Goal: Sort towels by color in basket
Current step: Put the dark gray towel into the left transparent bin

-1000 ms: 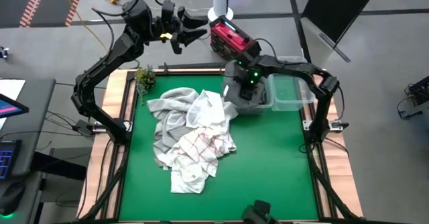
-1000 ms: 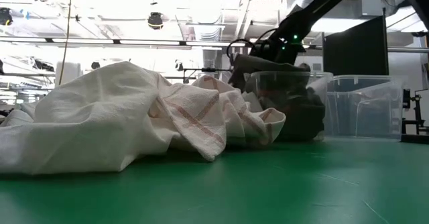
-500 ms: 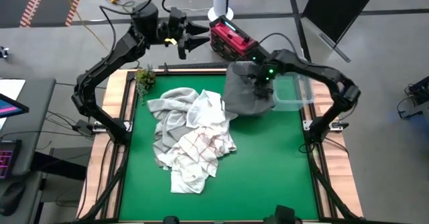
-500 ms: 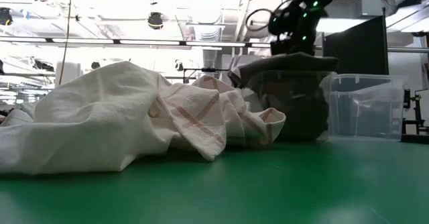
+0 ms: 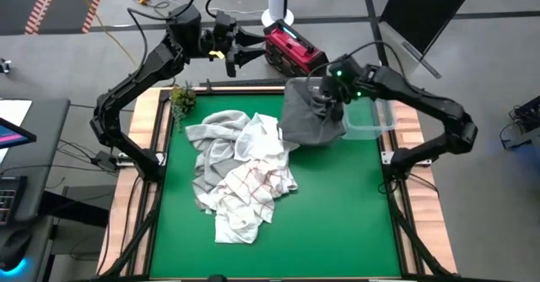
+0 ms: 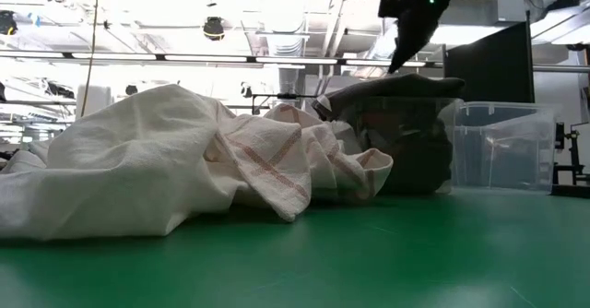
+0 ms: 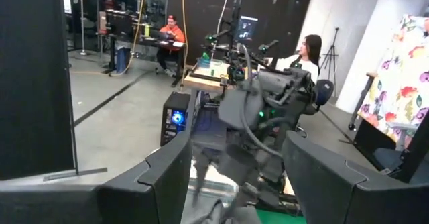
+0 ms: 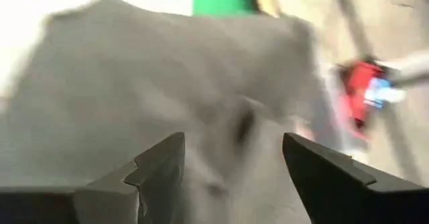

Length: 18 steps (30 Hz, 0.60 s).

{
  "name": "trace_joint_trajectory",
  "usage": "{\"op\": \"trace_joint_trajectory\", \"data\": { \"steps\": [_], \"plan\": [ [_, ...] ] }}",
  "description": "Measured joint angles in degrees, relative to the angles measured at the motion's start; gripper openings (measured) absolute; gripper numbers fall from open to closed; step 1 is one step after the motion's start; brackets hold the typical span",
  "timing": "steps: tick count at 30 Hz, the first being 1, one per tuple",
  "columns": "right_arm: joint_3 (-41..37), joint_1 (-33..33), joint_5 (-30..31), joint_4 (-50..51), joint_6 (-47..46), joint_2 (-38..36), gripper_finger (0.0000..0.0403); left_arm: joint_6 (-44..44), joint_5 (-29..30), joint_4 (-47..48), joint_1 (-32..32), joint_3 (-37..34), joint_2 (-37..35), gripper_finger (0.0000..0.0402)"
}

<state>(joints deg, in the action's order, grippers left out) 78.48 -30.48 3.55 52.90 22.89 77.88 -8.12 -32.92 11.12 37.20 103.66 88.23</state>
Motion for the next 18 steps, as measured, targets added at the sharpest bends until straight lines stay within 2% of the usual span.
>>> {"op": "trace_joint_trajectory", "data": {
  "steps": [2,4,9,13,18],
  "plan": [
    [0.3,2.6,-5.2,0.0,-2.5,0.1,0.0291,0.3,0.2,0.1,0.0,0.0,0.0,0.0224],
    [0.7,6.3,-7.8,-0.9,-3.3,0.1,0.0291,0.4,0.3,0.2,0.1,0.0,0.0,0.0224],
    [0.6,16.8,-8.0,-0.6,1.4,0.2,0.0291,0.4,0.5,0.2,1.4,0.0,0.0,0.0224],
    [-2.0,22.3,-3.8,-0.7,5.9,0.1,0.0290,1.0,0.6,0.2,2.8,0.0,0.0,0.0224],
    [-7.2,24.2,1.8,-2.5,6.1,0.2,0.0290,1.0,0.7,0.2,4.4,0.0,0.0,0.0224]
  ]
}}
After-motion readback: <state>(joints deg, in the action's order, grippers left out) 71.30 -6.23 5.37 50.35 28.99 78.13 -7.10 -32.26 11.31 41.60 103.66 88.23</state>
